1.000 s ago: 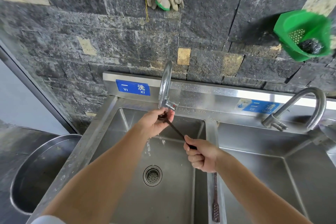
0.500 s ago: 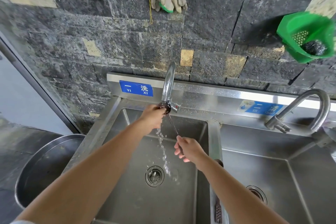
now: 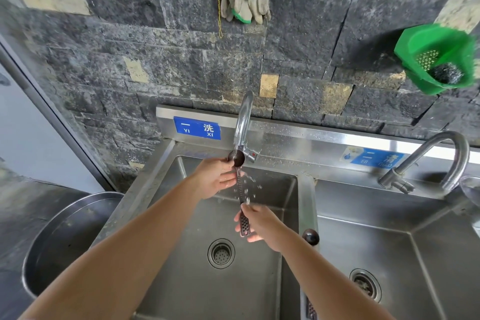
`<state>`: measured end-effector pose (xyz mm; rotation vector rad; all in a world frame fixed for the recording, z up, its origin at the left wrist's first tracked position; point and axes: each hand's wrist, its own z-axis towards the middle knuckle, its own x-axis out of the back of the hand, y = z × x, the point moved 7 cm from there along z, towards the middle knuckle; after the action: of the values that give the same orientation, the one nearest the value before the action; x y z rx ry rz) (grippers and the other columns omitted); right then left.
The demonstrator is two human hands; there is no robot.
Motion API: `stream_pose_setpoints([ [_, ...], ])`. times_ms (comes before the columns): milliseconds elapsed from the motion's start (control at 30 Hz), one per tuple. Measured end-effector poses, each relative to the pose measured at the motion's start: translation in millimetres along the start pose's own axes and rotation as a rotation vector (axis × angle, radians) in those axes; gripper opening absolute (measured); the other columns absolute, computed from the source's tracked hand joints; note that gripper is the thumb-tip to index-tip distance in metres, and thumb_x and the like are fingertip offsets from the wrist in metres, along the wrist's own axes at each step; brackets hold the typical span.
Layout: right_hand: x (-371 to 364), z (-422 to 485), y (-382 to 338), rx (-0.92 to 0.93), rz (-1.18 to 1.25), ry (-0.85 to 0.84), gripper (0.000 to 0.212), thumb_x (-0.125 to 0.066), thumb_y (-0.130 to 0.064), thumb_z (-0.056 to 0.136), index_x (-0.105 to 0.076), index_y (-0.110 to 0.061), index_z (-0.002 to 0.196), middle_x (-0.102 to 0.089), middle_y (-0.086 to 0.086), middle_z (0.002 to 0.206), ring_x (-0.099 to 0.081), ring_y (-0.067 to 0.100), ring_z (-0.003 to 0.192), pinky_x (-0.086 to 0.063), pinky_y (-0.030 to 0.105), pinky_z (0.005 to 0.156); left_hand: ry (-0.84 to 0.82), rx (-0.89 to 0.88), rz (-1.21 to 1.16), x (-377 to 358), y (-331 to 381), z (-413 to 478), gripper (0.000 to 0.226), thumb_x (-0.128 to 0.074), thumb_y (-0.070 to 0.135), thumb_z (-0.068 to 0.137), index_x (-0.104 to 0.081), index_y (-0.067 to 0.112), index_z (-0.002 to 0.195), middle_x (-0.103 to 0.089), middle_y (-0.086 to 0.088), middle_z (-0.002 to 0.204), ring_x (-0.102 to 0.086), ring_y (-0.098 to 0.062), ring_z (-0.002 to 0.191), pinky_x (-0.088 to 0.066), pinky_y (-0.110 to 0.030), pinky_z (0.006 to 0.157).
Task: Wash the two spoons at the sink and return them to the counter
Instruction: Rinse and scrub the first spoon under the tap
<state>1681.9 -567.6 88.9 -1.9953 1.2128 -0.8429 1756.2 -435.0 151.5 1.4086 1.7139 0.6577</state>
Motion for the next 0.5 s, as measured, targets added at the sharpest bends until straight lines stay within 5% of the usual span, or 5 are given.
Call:
stream_pose_setpoints([
  [167, -6, -6, 1, -0.005, 0.007, -0.016, 0.045, -0.038, -0.042, 0.103, -0.069, -0.014, 0.087, -0.074, 0.003, 0.079, -0.069, 0.014, 0.073, -0.059, 0.035, 0.075, -0.009, 0.040, -0.043, 1, -4, -2, 0.029, -0.048, 0.001, 0.099, -0.055, -0.005, 0.127, -0.065, -0.021, 0.124, -0.066, -0.033, 0.109, -0.048, -0.045, 0.103],
  [300, -11, -12, 1, -0.009, 0.035, -0.030, 0.046, -0.038, -0.043, 0.103, -0.070, -0.014, 0.085, -0.075, 0.003, 0.075, -0.070, 0.015, 0.070, -0.057, 0.030, 0.064, -0.008, 0.068, -0.068, 2, -6, -7, 0.029, -0.049, 0.001, 0.098, -0.056, -0.004, 0.126, -0.066, -0.018, 0.118, -0.067, -0.028, 0.101, -0.054, -0.038, 0.084],
  [500, -17, -23, 2, -0.026, 0.071, -0.050, 0.047, -0.038, -0.041, 0.104, -0.069, -0.012, 0.084, -0.074, 0.006, 0.075, -0.069, 0.018, 0.070, -0.058, 0.031, 0.067, 0.006, 0.105, -0.091, 4, -15, -11, 0.029, -0.047, 0.002, 0.098, -0.054, -0.007, 0.125, -0.067, -0.019, 0.114, -0.065, -0.030, 0.102, -0.053, -0.039, 0.085],
])
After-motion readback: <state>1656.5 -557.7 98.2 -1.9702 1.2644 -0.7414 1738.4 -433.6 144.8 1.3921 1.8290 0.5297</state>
